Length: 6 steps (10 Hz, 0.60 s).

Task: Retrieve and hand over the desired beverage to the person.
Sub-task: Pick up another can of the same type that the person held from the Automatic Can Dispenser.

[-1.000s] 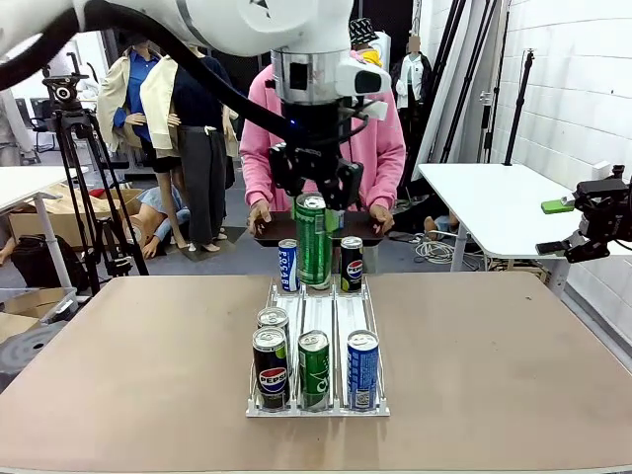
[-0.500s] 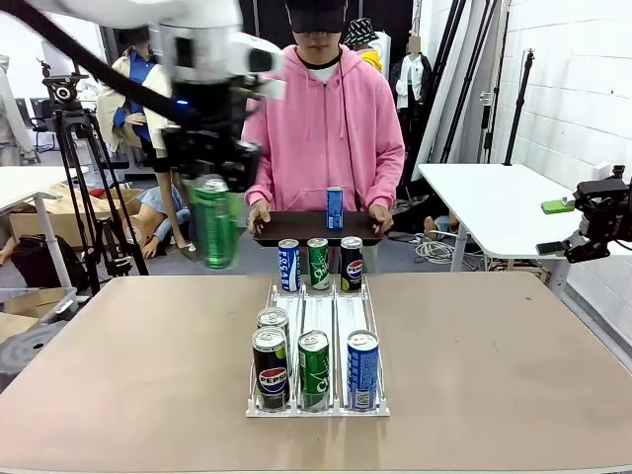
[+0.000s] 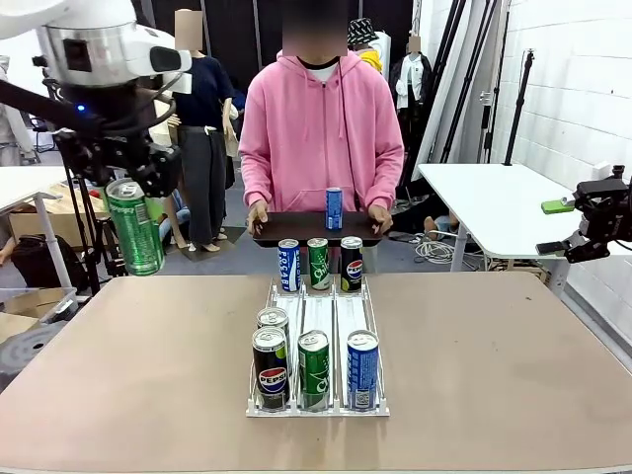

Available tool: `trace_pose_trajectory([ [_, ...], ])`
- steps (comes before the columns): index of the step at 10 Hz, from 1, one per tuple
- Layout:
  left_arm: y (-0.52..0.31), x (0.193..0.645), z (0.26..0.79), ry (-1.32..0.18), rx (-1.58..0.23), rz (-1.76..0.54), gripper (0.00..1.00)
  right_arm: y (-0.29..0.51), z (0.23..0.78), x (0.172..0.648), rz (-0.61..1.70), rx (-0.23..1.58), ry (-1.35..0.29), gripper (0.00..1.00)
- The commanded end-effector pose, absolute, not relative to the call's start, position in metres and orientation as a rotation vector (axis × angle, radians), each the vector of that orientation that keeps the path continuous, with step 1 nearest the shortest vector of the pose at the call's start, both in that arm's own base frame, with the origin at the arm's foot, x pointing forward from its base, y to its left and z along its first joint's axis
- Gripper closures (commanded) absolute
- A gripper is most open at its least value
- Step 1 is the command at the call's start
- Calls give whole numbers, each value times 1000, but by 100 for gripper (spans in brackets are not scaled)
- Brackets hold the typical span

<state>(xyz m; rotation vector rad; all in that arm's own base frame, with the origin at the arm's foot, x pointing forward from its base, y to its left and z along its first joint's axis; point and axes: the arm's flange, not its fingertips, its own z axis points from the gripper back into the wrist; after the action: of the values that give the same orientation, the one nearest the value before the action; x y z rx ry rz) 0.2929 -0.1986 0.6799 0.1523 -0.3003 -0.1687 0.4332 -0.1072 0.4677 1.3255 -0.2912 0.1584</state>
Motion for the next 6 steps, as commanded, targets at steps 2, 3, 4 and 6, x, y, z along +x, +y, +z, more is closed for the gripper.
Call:
trace_pose_trajectory([
  [2,-199,293,680,-300,152,-169,100,-106,467,434,153,1324,-301,0],
  [3,-199,293,680,-300,152,-169,100,-106,467,434,153,1324,-301,0],
  [4,-199,293,680,-300,152,-169,100,-106,467,434,153,1324,-301,0],
  [6,-199,293,680,-300,152,-169,100,-106,467,434,153,1324,-301,0],
])
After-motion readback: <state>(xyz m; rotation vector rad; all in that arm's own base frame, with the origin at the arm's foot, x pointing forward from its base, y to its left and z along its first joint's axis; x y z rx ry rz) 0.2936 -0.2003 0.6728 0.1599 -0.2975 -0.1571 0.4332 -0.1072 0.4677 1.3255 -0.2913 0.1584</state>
